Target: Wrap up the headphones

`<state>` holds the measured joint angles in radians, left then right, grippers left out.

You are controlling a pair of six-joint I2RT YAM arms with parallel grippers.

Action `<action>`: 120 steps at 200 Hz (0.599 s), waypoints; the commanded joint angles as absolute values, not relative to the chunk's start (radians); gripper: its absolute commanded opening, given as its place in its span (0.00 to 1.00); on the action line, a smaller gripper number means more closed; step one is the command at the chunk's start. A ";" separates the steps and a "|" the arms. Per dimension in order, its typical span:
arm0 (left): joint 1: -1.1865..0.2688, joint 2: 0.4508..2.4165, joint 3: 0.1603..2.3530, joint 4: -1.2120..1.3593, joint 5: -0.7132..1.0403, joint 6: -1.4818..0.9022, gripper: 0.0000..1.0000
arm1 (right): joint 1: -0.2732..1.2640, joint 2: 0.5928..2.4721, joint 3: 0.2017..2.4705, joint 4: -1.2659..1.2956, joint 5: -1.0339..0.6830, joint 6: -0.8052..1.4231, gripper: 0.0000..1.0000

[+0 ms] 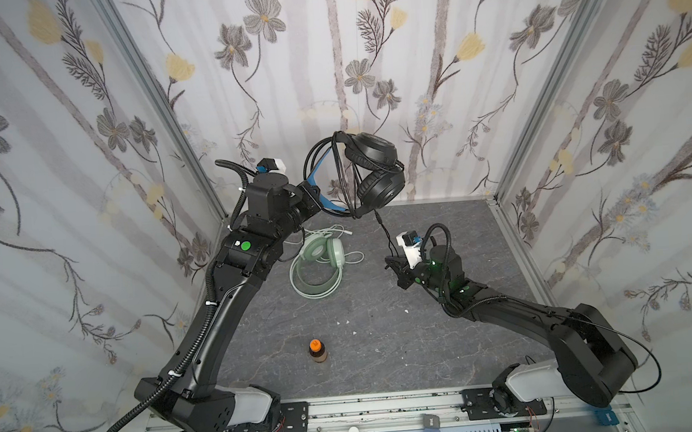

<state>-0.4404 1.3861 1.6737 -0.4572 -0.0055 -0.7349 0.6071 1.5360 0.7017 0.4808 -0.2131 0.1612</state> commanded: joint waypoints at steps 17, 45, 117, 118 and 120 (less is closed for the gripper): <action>-0.438 1.447 1.729 -0.331 -0.147 -0.862 0.00 | 0.676 1.508 0.718 0.342 -0.059 0.166 0.00; -0.438 1.502 1.756 -0.363 -0.196 -0.853 0.00 | 0.743 1.493 0.741 0.254 0.004 0.131 0.00; -0.438 1.630 1.769 -0.434 -0.315 -0.696 0.00 | 0.993 1.485 0.978 -0.059 0.127 -0.016 0.00; -0.438 1.631 1.768 -0.435 -0.316 -0.694 0.00 | 0.996 1.485 0.983 -0.064 0.130 -0.020 0.00; -0.439 1.634 1.768 -0.438 -0.317 -0.683 0.00 | 1.001 1.485 0.993 -0.074 0.133 -0.024 0.00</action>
